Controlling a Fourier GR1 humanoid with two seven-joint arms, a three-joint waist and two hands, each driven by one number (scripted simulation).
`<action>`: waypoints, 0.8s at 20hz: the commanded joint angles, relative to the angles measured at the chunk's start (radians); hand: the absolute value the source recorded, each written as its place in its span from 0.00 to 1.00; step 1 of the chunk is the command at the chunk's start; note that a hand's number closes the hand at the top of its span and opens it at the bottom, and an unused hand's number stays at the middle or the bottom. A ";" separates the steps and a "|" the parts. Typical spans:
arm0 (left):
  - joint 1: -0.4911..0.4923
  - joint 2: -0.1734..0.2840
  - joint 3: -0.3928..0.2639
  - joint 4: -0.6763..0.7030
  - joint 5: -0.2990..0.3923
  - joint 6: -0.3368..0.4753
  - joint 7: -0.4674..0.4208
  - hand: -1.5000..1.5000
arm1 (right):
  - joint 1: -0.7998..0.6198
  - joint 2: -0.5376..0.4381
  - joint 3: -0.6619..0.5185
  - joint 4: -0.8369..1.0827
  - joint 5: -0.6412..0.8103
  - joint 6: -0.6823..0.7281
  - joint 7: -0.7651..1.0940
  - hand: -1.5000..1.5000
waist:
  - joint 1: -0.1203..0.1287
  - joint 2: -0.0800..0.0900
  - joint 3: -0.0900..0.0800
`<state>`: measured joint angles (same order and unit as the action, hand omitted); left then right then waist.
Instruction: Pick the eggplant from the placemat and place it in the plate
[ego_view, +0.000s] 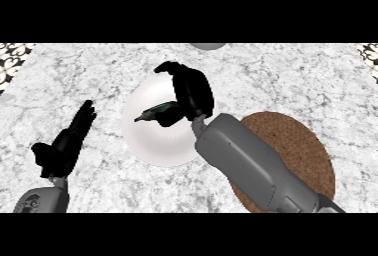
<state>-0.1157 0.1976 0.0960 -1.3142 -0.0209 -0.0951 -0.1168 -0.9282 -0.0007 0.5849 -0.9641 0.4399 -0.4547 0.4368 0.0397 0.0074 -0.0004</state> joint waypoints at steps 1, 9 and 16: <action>0.019 0.001 -0.004 -0.020 -0.007 -0.002 -0.005 0.50 | -0.008 0.001 0.072 0.109 -0.141 -0.120 -0.018 0.00 | 0.011 0.001 0.000; 0.064 -0.009 -0.008 -0.031 -0.007 -0.007 -0.029 0.50 | 0.047 0.001 -0.095 0.007 -0.362 -0.264 -0.223 0.00 | -0.005 -0.001 0.001; 0.035 -0.013 0.019 -0.005 0.012 -0.001 -0.021 0.50 | 0.266 -0.068 -0.293 -0.088 -0.545 -0.039 -0.529 0.00 | -0.041 -0.005 0.001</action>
<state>-0.0740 0.1869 0.1010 -1.3332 -0.0199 -0.0957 -0.1286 -0.7829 -0.0337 0.3616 -0.9952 -0.0206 -0.5777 0.0467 0.0138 0.0052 0.0010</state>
